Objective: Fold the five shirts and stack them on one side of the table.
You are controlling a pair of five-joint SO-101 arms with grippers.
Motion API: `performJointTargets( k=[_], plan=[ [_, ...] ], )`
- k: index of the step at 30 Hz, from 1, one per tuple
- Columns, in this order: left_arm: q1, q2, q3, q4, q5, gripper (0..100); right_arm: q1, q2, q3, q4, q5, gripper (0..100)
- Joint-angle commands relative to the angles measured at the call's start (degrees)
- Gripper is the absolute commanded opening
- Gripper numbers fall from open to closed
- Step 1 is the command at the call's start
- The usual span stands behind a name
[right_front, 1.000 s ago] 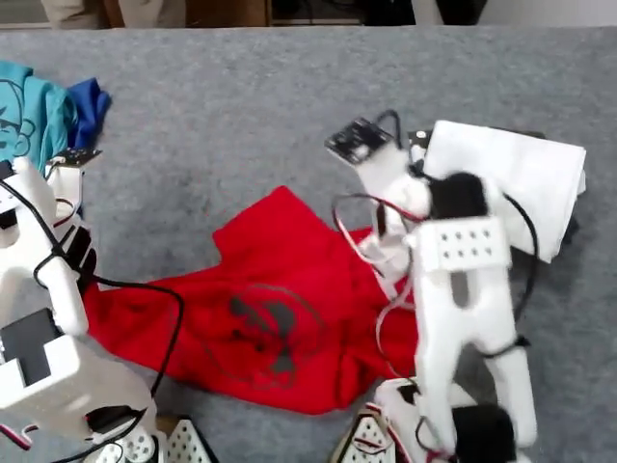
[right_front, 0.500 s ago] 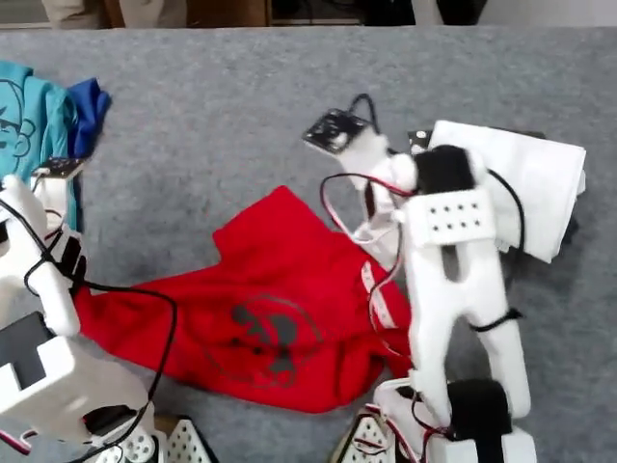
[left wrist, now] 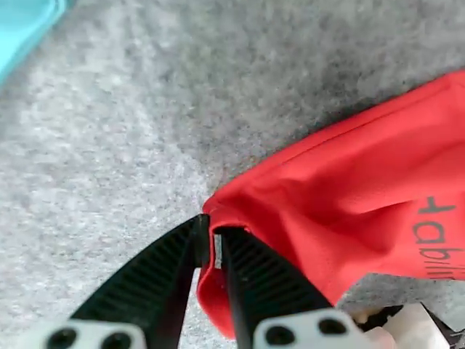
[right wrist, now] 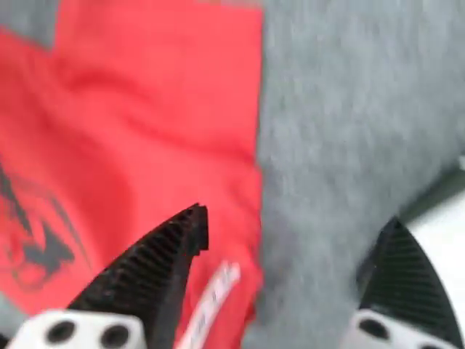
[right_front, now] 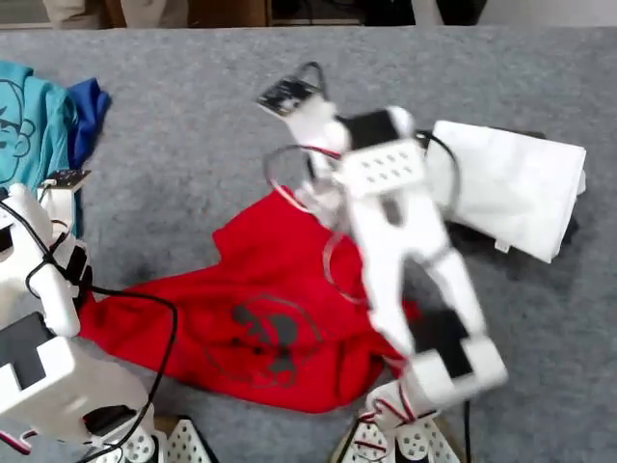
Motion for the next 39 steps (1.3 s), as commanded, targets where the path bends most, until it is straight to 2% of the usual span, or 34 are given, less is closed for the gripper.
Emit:
performJointTargets(
  k=[1, 6, 11, 13, 17, 20, 24, 39],
  plan=[
    [0.6, -0.8, 0.0, -0.4, 0.7, 2, -2.7, 14.2, -17.5, -1.5, -2.5, 36.1],
    [0.4, -0.6, 0.1, -0.5, 0.7, 2, -2.8, 33.5, -40.5, 0.4, -4.7, 34.9],
    [0.4, -0.9, 5.0, -6.0, 0.7, 2, -2.9, 50.2, -61.1, 5.3, -4.7, 22.8],
    [0.4, -0.9, 6.9, -7.6, 0.7, 2, -2.9, 55.5, -67.7, 7.2, -4.7, 19.7],
    [0.5, -0.9, 8.6, -8.2, 0.7, 2, -2.9, 62.5, -76.7, 9.5, -4.7, 19.6],
    [0.8, -0.6, 8.7, -8.8, 1.8, 2, -3.0, 62.6, -77.1, 9.6, -4.7, 19.6],
    [0.9, -0.9, 11.6, -14.4, 4.0, 2, -4.1, 61.3, -73.7, 9.6, -4.5, 19.6],
    [0.9, -0.6, 11.5, -15.1, 4.1, 2, -4.1, 53.1, -60.0, 9.2, -4.1, 19.6]
  ],
)
